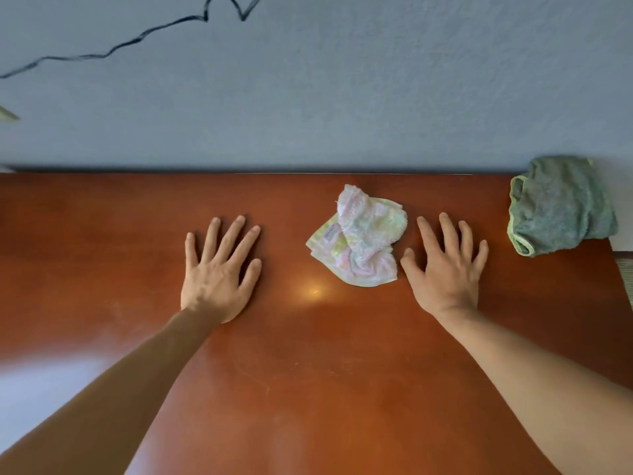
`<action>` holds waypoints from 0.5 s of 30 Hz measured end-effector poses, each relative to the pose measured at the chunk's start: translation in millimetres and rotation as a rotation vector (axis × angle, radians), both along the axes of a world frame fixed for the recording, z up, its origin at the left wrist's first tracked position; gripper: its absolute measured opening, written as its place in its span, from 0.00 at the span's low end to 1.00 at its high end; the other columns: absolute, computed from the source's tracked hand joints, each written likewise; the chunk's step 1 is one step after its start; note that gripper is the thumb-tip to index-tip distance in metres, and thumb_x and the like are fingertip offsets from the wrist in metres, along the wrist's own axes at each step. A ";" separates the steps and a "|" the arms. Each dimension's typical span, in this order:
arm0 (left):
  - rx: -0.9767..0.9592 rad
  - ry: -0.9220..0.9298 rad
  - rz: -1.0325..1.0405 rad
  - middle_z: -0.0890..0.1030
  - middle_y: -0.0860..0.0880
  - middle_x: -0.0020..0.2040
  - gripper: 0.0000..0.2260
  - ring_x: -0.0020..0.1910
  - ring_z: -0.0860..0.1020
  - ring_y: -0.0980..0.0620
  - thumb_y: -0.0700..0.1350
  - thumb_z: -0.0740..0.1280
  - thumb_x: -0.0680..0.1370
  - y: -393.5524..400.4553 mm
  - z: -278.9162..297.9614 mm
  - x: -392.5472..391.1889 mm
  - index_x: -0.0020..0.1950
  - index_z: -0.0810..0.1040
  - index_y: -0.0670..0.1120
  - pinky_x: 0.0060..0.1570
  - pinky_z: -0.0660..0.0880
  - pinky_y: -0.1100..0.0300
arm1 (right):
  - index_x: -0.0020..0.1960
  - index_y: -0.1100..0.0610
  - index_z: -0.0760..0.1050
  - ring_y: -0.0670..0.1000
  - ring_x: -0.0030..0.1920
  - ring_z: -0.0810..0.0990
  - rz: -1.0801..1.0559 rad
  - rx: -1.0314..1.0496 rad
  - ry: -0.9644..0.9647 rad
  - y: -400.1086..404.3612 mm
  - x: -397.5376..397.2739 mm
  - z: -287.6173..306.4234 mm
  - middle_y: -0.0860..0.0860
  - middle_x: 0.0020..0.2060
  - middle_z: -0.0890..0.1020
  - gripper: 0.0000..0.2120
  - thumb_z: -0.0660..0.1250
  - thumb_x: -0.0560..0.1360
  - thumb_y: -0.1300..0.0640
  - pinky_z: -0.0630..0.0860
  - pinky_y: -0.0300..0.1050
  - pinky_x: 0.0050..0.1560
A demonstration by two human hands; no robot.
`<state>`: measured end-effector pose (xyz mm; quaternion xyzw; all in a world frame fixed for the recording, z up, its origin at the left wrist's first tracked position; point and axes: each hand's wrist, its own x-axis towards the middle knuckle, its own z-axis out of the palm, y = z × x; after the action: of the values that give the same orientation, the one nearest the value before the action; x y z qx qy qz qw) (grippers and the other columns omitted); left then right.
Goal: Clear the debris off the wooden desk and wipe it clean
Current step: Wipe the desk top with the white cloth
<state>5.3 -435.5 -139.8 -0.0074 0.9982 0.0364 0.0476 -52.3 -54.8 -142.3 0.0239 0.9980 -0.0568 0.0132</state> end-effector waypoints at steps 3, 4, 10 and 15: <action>0.032 0.018 0.003 0.52 0.57 0.85 0.28 0.84 0.46 0.46 0.62 0.48 0.83 -2.9 0.9 -0.2 0.84 0.53 0.60 0.79 0.45 0.34 | 0.81 0.44 0.63 0.60 0.81 0.55 -0.006 -0.008 -0.012 -3.5 0.4 0.2 0.52 0.81 0.61 0.31 0.53 0.79 0.37 0.51 0.72 0.78; 0.050 0.020 0.016 0.52 0.56 0.85 0.29 0.84 0.46 0.47 0.61 0.48 0.83 -3.9 1.3 -0.6 0.84 0.54 0.59 0.80 0.45 0.35 | 0.80 0.44 0.63 0.60 0.81 0.55 -0.015 -0.010 -0.019 -5.7 0.2 1.2 0.52 0.81 0.62 0.31 0.54 0.79 0.38 0.50 0.71 0.78; 0.129 0.036 0.064 0.51 0.50 0.85 0.30 0.84 0.45 0.49 0.59 0.49 0.82 -4.9 1.0 -0.3 0.85 0.57 0.53 0.80 0.43 0.38 | 0.68 0.49 0.77 0.61 0.66 0.72 -0.245 -0.204 0.215 -53.6 -3.2 34.1 0.54 0.67 0.74 0.22 0.62 0.77 0.46 0.71 0.60 0.61; 0.168 0.076 0.047 0.58 0.49 0.84 0.27 0.84 0.51 0.46 0.56 0.51 0.83 -6.7 -0.4 -0.6 0.82 0.63 0.55 0.80 0.46 0.36 | 0.73 0.46 0.66 0.63 0.64 0.70 -0.209 -0.023 -0.057 -143.8 -12.6 24.6 0.56 0.72 0.66 0.34 0.56 0.75 0.27 0.71 0.60 0.59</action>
<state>4.7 -442.1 -140.3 -0.0255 0.9922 0.1215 0.0094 -64.9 -198.6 -117.7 0.1295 0.9885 -0.0687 0.0359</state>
